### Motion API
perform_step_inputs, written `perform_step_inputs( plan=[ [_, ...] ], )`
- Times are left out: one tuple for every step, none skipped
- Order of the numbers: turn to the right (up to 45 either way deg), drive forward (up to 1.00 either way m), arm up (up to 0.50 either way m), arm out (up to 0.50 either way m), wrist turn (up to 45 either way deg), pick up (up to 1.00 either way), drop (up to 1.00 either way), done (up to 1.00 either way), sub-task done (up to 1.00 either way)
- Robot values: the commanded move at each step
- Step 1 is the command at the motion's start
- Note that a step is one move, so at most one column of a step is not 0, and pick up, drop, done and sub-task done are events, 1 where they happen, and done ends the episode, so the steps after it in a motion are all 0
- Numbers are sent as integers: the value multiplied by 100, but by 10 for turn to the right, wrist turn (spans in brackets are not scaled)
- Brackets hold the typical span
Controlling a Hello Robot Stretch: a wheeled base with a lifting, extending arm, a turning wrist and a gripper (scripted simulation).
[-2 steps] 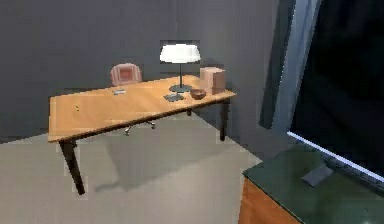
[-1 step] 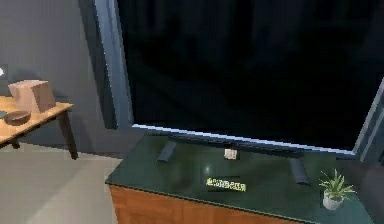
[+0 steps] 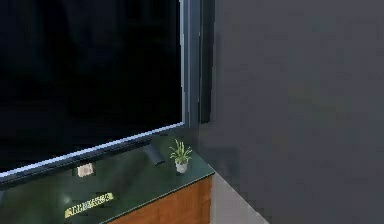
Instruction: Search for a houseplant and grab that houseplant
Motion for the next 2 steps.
perform_step_inputs(
  plan=[
    [120, 0, 0, 0, 0, 0, 0, 0, 0],
    [0, 35, 0, 0, 0, 0, 0, 0, 0]
  ],
)
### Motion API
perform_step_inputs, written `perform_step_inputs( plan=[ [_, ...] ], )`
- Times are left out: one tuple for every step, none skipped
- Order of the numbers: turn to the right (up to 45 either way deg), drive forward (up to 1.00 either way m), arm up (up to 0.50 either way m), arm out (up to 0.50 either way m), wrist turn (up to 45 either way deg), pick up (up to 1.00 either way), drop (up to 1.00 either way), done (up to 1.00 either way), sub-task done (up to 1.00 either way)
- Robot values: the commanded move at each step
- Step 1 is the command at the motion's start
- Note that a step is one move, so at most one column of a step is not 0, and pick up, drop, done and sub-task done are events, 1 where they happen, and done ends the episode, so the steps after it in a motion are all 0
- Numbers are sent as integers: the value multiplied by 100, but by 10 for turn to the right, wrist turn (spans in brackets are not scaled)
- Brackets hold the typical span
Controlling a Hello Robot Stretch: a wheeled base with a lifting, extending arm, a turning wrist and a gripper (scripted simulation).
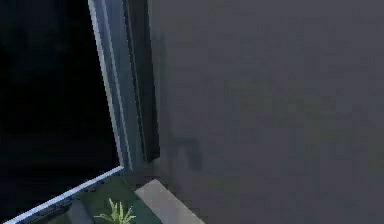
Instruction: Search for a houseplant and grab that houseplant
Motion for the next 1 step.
perform_step_inputs(
  plan=[
    [-450, 0, 0, 0, 0, 0, 0, 0, 0]
  ],
)
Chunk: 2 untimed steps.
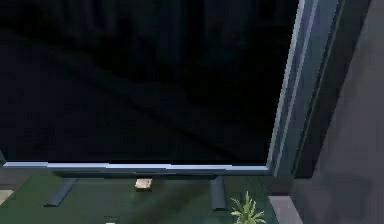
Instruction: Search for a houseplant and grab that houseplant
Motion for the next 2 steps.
perform_step_inputs(
  plan=[
    [-450, 0, 0, 0, 0, 0, 0, 0, 0],
    [-210, 0, 0, 0, 0, 0, 0, 0, 0]
  ],
)
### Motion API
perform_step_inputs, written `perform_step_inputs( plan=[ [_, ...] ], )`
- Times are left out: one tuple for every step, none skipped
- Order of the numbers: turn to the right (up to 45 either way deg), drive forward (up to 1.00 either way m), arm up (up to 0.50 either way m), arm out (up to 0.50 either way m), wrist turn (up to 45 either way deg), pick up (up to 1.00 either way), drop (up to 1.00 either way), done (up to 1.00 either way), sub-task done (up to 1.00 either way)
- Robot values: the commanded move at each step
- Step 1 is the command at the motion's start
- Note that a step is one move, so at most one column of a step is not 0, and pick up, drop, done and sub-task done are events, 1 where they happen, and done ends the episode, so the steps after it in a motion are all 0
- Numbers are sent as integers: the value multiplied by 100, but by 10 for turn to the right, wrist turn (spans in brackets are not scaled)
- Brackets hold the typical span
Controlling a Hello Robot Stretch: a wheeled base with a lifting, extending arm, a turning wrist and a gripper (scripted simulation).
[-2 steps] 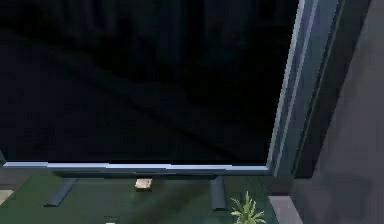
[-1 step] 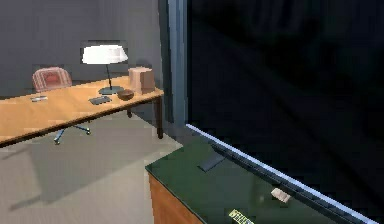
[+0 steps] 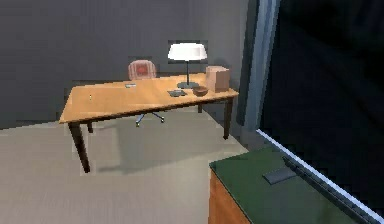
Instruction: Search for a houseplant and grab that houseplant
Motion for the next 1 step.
perform_step_inputs(
  plan=[
    [0, 0, 50, 0, 0, 0, 0, 0, 0]
  ],
)
